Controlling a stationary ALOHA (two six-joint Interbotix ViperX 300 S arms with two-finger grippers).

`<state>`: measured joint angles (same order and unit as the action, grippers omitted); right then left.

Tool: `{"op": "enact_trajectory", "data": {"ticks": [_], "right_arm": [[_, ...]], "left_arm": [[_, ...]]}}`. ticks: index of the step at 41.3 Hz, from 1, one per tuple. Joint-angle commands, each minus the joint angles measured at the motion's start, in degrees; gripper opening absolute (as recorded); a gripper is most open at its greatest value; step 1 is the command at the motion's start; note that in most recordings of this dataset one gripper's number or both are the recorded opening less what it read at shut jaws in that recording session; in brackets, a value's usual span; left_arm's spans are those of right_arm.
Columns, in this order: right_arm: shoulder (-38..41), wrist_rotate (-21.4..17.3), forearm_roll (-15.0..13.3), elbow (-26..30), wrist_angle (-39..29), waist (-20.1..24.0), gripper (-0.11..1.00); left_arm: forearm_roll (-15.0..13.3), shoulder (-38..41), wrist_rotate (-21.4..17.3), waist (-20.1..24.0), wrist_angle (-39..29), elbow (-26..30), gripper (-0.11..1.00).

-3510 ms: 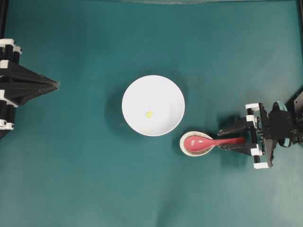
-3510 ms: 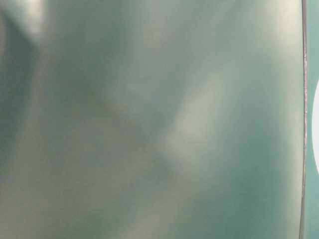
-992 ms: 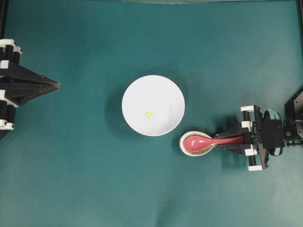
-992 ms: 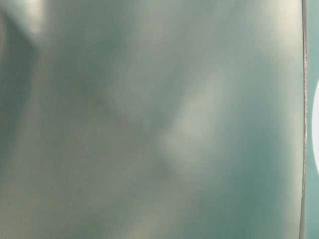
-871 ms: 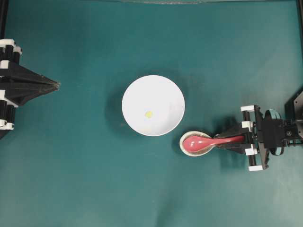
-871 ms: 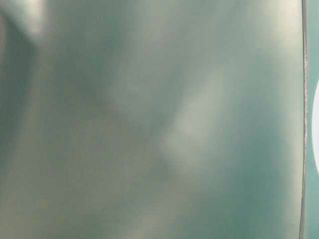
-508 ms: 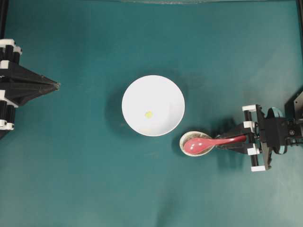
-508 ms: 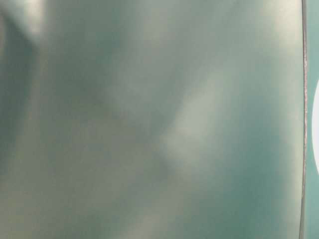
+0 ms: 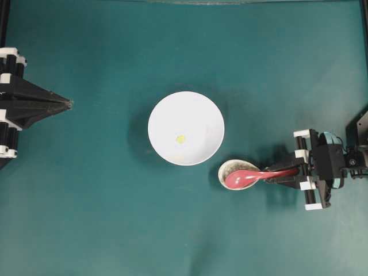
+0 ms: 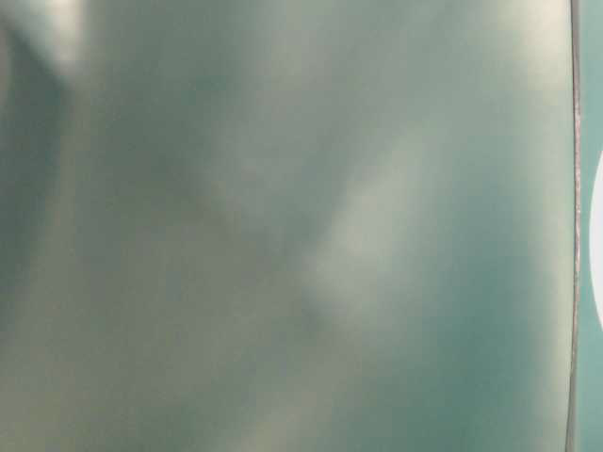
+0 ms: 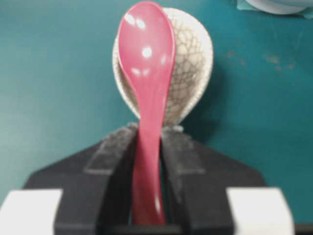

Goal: Scoop the yellow hexagonal prism block from the bowl with a spoon using the right arm.
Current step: 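Close the right gripper on the red spoon handle, then lift the red spoon out of the spoon rest with the right gripper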

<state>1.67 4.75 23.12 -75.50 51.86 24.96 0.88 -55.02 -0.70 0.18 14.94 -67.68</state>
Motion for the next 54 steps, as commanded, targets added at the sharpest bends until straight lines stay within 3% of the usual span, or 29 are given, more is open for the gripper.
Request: {"op": "enact_trajectory", "data": {"ticks": [1, 13, 54], "right_arm": [[-1.14, 0.0, 0.18, 0.53, 0.26, 0.09, 0.27], [-1.23, 0.0, 0.18, 0.35, 0.35, 0.09, 0.42], [-1.23, 0.18, 0.26, -0.09, 1.49, -1.85, 0.44]], "left_arm": [[0.18, 0.53, 0.09, 0.0, 0.26, 0.7, -0.01], [0.18, 0.53, 0.09, 0.09, 0.26, 0.7, -0.01], [0.18, 0.53, 0.26, 0.09, 0.53, 0.62, -0.01]]}}
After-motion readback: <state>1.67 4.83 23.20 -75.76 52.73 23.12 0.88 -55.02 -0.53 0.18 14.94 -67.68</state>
